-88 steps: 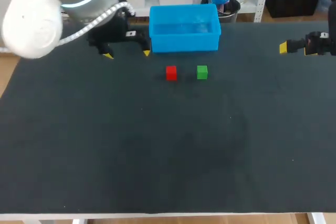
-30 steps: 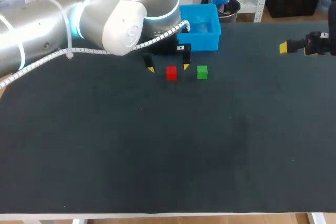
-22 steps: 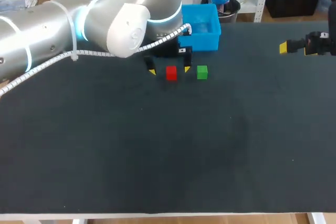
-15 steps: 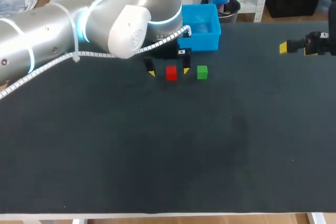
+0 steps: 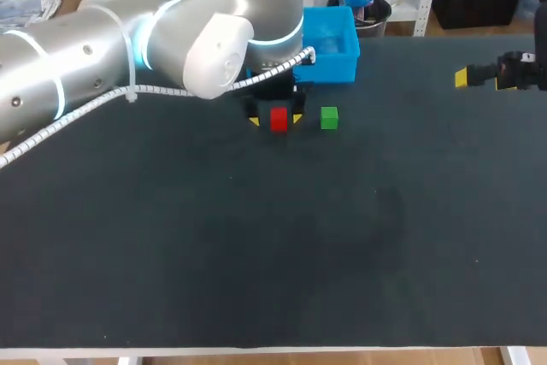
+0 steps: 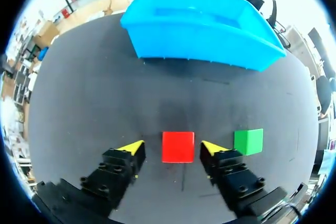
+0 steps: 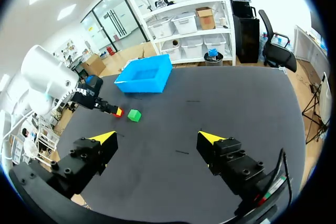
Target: Use the left arm to pick the red cube and place it into the blue plastic box first, then use the right arm to grasp the green cube and put it into the same blue plastic box after the first action is fully finished.
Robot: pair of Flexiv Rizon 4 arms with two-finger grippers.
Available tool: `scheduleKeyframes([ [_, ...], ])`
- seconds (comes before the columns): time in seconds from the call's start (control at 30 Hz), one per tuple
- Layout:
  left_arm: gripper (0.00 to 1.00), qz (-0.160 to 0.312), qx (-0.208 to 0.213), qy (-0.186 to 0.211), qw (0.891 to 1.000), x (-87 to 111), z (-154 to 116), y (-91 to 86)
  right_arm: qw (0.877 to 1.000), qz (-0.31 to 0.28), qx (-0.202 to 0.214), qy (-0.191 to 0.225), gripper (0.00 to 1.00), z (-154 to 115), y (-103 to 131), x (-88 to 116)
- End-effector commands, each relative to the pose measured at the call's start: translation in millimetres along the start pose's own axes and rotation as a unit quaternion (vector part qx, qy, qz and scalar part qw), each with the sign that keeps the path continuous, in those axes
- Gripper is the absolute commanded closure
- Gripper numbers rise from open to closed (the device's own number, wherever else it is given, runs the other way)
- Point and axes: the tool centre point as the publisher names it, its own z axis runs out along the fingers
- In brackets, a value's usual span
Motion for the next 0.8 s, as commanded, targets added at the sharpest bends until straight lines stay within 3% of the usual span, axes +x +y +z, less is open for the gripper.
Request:
scheduleKeyframes([
  [0.03,1.00,0.000,0.000,0.000,1.000,-0.1,1.6,-2.9,1.000,0.000,0.000,0.000,0.00,0.0,0.0,0.0],
  [0.47,1.00,-0.001,0.002,-0.003,1.000,3.0,0.4,-3.8,1.000,0.000,0.000,0.000,0.00,0.0,0.0,0.0],
  [0.8,1.00,0.001,0.009,-0.011,1.000,1.6,-19.6,-2.0,1.000,0.000,0.000,0.000,0.00,0.0,0.0,0.0],
])
